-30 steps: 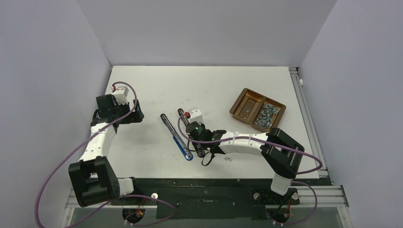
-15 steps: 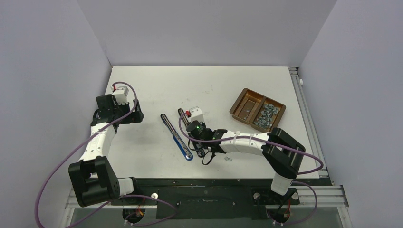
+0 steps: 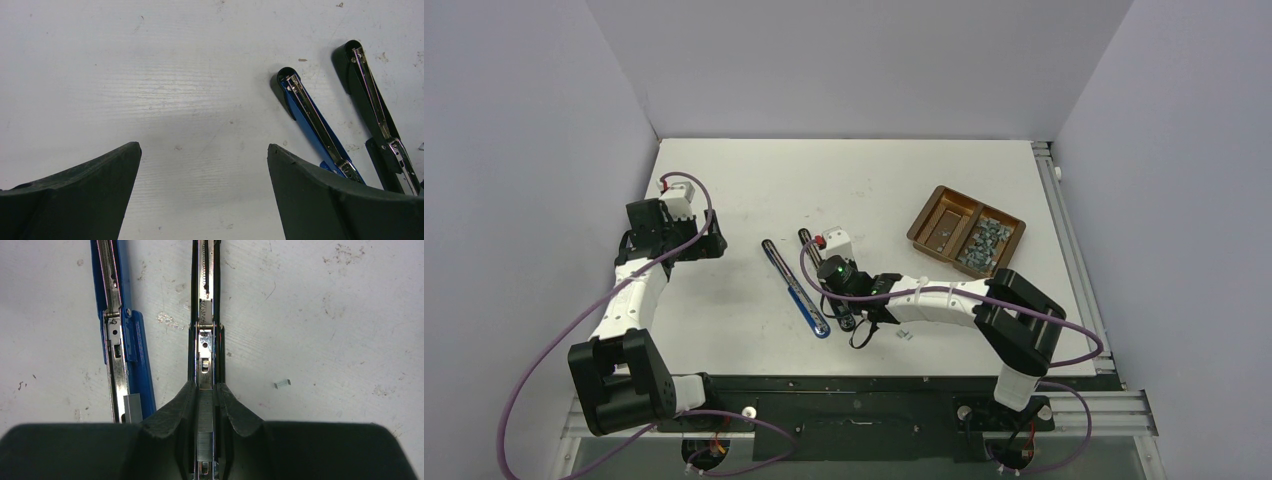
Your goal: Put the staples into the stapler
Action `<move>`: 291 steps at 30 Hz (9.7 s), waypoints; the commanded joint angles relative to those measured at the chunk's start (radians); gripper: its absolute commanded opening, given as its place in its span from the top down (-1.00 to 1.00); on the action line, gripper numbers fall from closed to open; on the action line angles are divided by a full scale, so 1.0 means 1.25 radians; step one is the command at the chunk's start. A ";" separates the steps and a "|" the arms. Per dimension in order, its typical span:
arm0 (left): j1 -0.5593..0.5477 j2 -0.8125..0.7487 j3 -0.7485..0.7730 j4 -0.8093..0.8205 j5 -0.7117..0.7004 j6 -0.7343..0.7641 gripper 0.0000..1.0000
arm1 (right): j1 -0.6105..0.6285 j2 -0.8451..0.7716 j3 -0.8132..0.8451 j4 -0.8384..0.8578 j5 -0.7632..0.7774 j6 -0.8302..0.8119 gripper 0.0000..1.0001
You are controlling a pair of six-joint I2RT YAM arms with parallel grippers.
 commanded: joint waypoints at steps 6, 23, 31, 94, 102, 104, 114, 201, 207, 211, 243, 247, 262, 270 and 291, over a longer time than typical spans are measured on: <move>0.006 -0.016 0.033 0.007 0.003 0.002 -0.92 | -0.004 0.006 0.000 0.020 0.003 0.008 0.83; 0.006 -0.016 0.035 0.006 0.001 0.004 -0.92 | -0.004 0.021 -0.001 0.019 0.001 0.006 0.83; 0.006 -0.016 0.035 0.004 0.000 0.004 -0.92 | -0.004 0.029 -0.002 0.018 -0.001 0.006 0.83; 0.008 -0.080 0.075 -0.073 -0.008 0.024 -0.92 | -0.025 0.069 0.127 -0.074 -0.322 0.000 0.17; 0.008 -0.091 0.077 -0.076 -0.014 0.026 -0.92 | -0.029 0.084 0.110 -0.056 -0.342 0.001 0.30; 0.007 -0.091 0.078 -0.078 -0.013 0.025 -0.92 | -0.031 0.089 0.104 -0.052 -0.344 0.004 0.32; 0.007 -0.093 0.078 -0.081 -0.015 0.027 -0.92 | -0.041 0.085 0.090 -0.033 -0.369 0.013 0.52; 0.007 -0.093 0.074 -0.080 -0.012 0.045 -0.92 | 0.011 0.022 0.189 -0.139 -0.200 -0.045 0.83; 0.007 -0.095 0.071 -0.080 -0.014 0.046 -0.92 | 0.018 0.014 0.204 -0.148 -0.188 -0.047 0.83; 0.007 -0.097 0.070 -0.079 -0.014 0.046 -0.92 | 0.013 0.018 0.191 -0.151 -0.187 -0.039 0.83; 0.007 -0.086 0.078 -0.076 -0.011 0.041 -0.92 | -0.056 0.077 0.090 -0.052 -0.349 0.024 0.35; 0.007 -0.085 0.079 -0.077 -0.013 0.042 -0.92 | -0.057 0.072 0.090 -0.047 -0.358 0.025 0.36; 0.008 -0.096 0.076 -0.081 -0.015 0.046 -0.92 | -0.043 0.060 0.097 -0.050 -0.387 0.030 0.38; 0.007 -0.099 0.075 -0.083 -0.015 0.048 -0.92 | -0.011 0.058 0.104 -0.062 -0.383 0.018 0.43; 0.007 -0.095 0.085 -0.094 -0.021 0.055 -0.92 | -0.055 0.024 0.102 -0.039 -0.433 0.029 0.27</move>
